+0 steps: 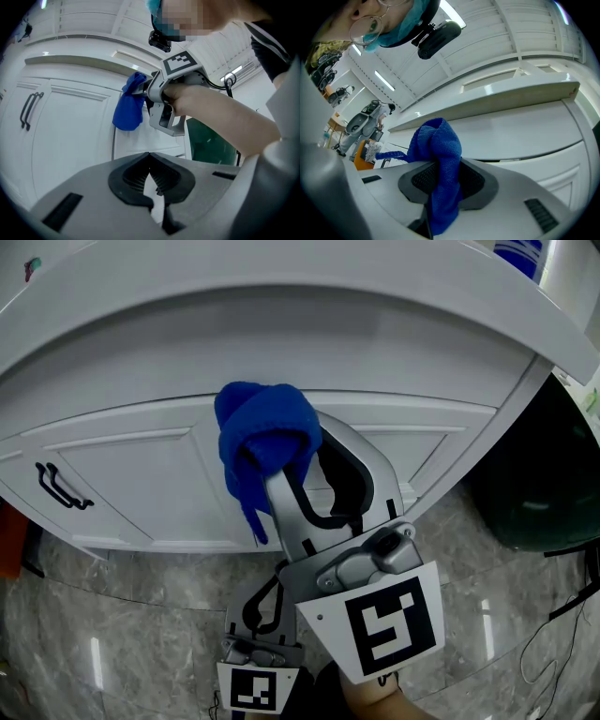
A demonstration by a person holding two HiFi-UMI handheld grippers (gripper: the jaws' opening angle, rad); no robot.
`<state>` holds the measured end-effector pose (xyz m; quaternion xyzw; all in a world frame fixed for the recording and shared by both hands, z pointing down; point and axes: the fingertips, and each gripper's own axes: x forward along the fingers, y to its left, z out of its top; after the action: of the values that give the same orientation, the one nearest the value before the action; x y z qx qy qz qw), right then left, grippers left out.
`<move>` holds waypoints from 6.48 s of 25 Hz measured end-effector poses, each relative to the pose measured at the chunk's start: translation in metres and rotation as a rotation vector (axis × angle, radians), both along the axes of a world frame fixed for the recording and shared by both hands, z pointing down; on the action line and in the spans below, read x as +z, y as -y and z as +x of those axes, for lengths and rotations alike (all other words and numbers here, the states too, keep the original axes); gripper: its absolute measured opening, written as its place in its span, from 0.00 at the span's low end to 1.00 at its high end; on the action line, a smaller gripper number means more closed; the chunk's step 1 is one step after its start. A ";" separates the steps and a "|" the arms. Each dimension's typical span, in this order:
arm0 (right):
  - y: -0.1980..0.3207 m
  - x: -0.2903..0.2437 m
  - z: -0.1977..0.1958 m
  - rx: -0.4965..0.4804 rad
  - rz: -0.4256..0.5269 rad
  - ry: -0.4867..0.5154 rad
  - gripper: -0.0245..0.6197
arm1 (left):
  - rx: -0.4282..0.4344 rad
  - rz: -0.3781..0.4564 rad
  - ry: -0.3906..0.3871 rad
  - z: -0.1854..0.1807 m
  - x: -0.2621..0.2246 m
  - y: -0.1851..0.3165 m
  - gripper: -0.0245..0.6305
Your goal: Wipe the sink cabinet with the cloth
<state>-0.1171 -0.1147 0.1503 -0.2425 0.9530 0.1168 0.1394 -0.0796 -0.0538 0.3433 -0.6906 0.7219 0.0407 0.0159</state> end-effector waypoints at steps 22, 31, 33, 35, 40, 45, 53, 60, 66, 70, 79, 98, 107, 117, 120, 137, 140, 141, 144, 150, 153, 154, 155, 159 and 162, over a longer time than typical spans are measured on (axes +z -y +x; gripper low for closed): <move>0.022 -0.005 0.039 0.067 0.038 0.030 0.22 | 0.011 -0.010 0.005 0.010 0.003 0.005 0.04; 0.029 -0.007 0.050 0.084 0.036 0.045 0.22 | 0.010 -0.003 0.008 0.012 0.002 0.008 0.04; 0.030 -0.007 0.052 0.086 0.032 0.048 0.22 | 0.015 -0.008 0.013 0.013 0.003 0.009 0.04; 0.032 -0.007 0.054 0.089 0.030 0.051 0.22 | 0.017 -0.009 0.013 0.015 0.004 0.010 0.04; 0.035 -0.007 0.059 0.089 0.021 0.062 0.22 | 0.017 -0.012 0.009 0.018 0.004 0.011 0.04; 0.038 -0.007 0.064 0.091 0.011 0.073 0.22 | 0.019 -0.016 0.014 0.020 0.004 0.012 0.04; 0.041 -0.007 0.069 0.095 0.005 0.081 0.22 | 0.024 -0.014 0.021 0.023 0.003 0.012 0.04; 0.044 -0.007 0.075 0.102 0.002 0.086 0.22 | 0.027 -0.017 0.026 0.026 0.003 0.013 0.04; 0.047 -0.007 0.080 0.108 -0.001 0.090 0.22 | 0.024 -0.015 0.027 0.026 0.002 0.014 0.04; 0.050 -0.007 0.085 0.116 -0.006 0.093 0.22 | 0.028 -0.023 0.031 0.028 0.003 0.014 0.04; 0.057 -0.006 0.095 0.138 -0.015 0.105 0.22 | 0.026 -0.019 0.029 0.030 0.003 0.015 0.04; 0.079 -0.004 0.130 0.217 -0.052 0.149 0.22 | 0.029 -0.021 0.036 0.036 0.003 0.018 0.04; 0.091 -0.006 0.153 0.264 -0.051 0.164 0.22 | 0.031 -0.015 0.034 0.044 0.000 0.021 0.04; 0.104 -0.007 0.179 0.368 -0.039 0.182 0.22 | 0.041 -0.004 0.023 0.048 -0.002 0.022 0.04; 0.108 -0.007 0.187 0.405 -0.034 0.190 0.22 | 0.045 -0.006 0.024 0.050 -0.002 0.023 0.04; 0.121 -0.008 0.215 0.601 -0.020 0.251 0.22 | 0.035 0.000 0.035 0.043 -0.006 0.017 0.04; 0.119 -0.009 0.213 0.640 -0.002 0.221 0.22 | 0.016 -0.016 0.051 0.034 -0.005 0.011 0.04; 0.117 -0.010 0.212 0.640 -0.004 0.222 0.22 | 0.009 -0.021 0.055 0.030 -0.004 0.009 0.04; 0.095 -0.019 0.197 0.530 -0.027 0.270 0.22 | -0.018 -0.019 0.057 0.017 -0.004 0.004 0.04; 0.029 -0.020 0.102 0.241 0.008 0.184 0.22 | -0.053 -0.012 0.040 -0.004 -0.002 -0.001 0.04; 0.008 -0.013 0.072 0.163 0.028 0.122 0.22 | -0.047 -0.013 0.029 -0.005 0.000 0.000 0.04; 0.004 -0.008 0.067 0.148 0.016 0.109 0.22 | -0.045 -0.013 0.026 -0.005 0.001 0.000 0.04; 0.001 -0.002 0.061 0.133 -0.005 0.100 0.22 | -0.044 -0.014 0.022 -0.006 0.001 0.000 0.04; 0.001 0.019 0.038 0.080 -0.086 0.048 0.22 | -0.049 -0.013 0.014 -0.010 0.004 -0.001 0.04; -0.001 0.032 0.019 0.043 -0.122 0.011 0.22 | -0.050 -0.014 0.006 -0.013 0.006 0.000 0.04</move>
<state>-0.0978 -0.1139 0.1827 -0.2718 0.9520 0.0603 0.1272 -0.0922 -0.0543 0.3491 -0.6725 0.7392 0.0329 0.0143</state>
